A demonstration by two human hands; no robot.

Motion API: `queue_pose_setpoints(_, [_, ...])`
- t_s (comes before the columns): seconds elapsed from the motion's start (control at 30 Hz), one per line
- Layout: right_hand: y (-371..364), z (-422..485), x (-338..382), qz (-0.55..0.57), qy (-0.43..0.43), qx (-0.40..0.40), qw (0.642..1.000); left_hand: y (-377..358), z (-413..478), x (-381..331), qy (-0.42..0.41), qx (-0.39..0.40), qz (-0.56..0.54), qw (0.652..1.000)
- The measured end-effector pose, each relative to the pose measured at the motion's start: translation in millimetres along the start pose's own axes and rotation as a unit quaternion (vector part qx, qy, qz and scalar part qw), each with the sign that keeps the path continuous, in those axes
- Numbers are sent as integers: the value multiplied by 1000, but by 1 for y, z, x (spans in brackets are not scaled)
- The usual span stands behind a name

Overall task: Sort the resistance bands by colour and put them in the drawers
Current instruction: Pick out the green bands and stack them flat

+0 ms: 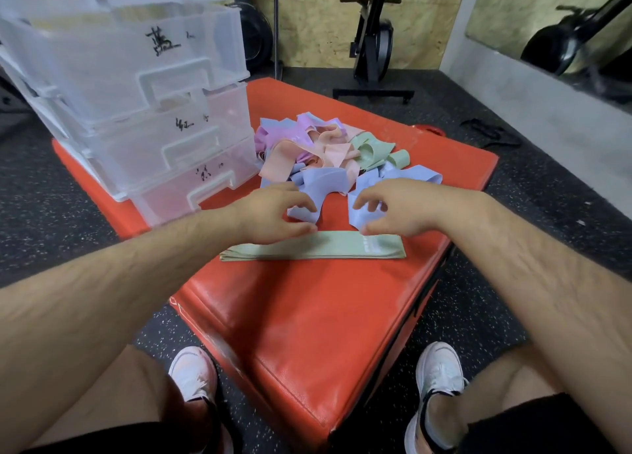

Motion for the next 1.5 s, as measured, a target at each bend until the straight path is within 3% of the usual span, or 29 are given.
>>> queue_pose_setpoints(0.13, [30, 10, 1, 54, 5, -33, 998, 13, 38, -22, -9, -57, 22, 998])
queue_pose_setpoints(0.23, [45, 30, -24, 72, -44, -41, 996, 13, 71, -25, -3, -91, 17, 996])
queue_pose_setpoints(0.33, [44, 57, -54, 73, -113, -31, 990, 6, 104, -28, 20, -94, 24, 995])
queue_pose_setpoints(0.47, [38, 88, -73, 84, -163, -94, 979, 0, 143, -41, 32, -99, 38, 994])
queue_pose_setpoints(0.73, [17, 118, -77, 160, -179, -56, 969, -7, 152, -22, 42, -90, 30, 995])
queue_pose_setpoints(0.87, [27, 118, -75, 164, -195, -121, 959, 2, 140, -10, 53, -101, 26, 993])
queue_pose_setpoints(1.03, [56, 102, -60, 195, -123, -224, 947, 17, 123, -3, 48, -122, 23, 991])
queue_pose_setpoints(1.17, [95, 84, -44, 265, -8, -332, 905, 37, 109, -10, 37, -174, -1, 984])
queue_pose_setpoints(1.3, [126, 44, -18, 310, 112, -415, 848, 63, 95, -15, 19, -262, -166, 950])
queue_pose_setpoints(1.5, [119, 8, 2, 354, 167, -400, 829, 93, 68, -39, -22, -299, -359, 884])
Point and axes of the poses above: each hand's wrist, its own z-axis towards the middle knuckle, its own y-axis out of the back of the hand, x = y × z, the point moved 6 cm from there along z, towards the middle knuckle, and after that the axes turned 6 degrees about x, right-handed, at the moved point
